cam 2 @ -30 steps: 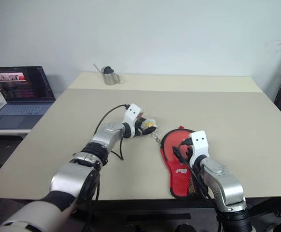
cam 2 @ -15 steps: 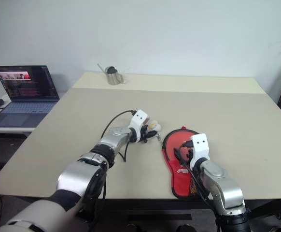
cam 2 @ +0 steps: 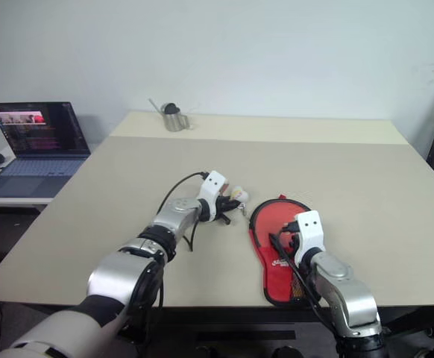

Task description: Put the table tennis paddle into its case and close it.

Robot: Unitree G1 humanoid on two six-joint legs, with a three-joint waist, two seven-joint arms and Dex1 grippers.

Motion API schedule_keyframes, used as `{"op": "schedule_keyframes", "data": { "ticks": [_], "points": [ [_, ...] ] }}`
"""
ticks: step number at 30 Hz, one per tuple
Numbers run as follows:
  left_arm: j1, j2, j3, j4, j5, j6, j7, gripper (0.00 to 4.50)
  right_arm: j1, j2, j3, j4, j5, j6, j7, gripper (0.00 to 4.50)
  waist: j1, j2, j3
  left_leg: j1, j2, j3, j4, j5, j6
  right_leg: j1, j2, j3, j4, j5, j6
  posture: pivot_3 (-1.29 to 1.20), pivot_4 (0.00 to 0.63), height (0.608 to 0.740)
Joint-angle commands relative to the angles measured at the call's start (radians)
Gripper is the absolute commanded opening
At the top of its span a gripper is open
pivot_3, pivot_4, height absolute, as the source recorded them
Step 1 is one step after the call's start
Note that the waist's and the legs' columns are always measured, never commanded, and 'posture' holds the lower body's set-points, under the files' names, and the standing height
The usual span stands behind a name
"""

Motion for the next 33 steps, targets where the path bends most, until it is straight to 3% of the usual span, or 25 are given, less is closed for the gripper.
{"op": "schedule_keyframes", "data": {
  "ticks": [1, 12, 22, 33],
  "points": [
    [0.009, -0.001, 0.008, -0.031, -0.006, -0.009, -0.027, 0.36, -0.071, -0.014, 0.006, 0.062, 0.0, -0.081, 0.066, 4.5, 0.0, 0.0, 0.0, 0.0, 0.0, 0.0, 0.0, 0.0, 0.0, 0.0, 0.0, 0.0, 0.0, 0.0, 0.0, 0.0, 0.15, 0.74],
    [-0.019, -0.01, -0.008, -0.051, 0.016, -0.024, -0.07, 0.36, -0.074, -0.089, 0.051, 0.336, -0.059, -0.101, 0.154, 4.5, 0.002, -0.006, -0.004, 0.001, 0.0, 0.0, 0.001, 0.0, 0.0, 0.002, 0.0, 0.0, 0.001, 0.0, 0.001, 0.0, 0.15, 0.74],
    [-0.101, -0.059, -0.112, -0.017, 0.126, -0.115, -0.071, 0.36, -0.043, -0.048, 0.055, 0.321, -0.072, -0.077, 0.13, 4.5, 0.005, -0.017, -0.013, 0.003, 0.0, -0.001, 0.002, -0.003, -0.004, 0.005, -0.001, -0.001, -0.001, 0.0, 0.0, 0.0, 0.15, 0.74],
    [-0.133, -0.092, -0.07, 0.018, 0.113, -0.095, 0.01, 0.36, -0.018, -0.018, 0.048, 0.287, -0.079, -0.062, 0.11, 4.5, 0.004, -0.017, -0.014, 0.003, 0.001, -0.001, 0.001, 0.0, 0.0, 0.005, -0.001, -0.001, -0.001, 0.0, 0.001, 0.0, 0.15, 0.74]
  ]
}}
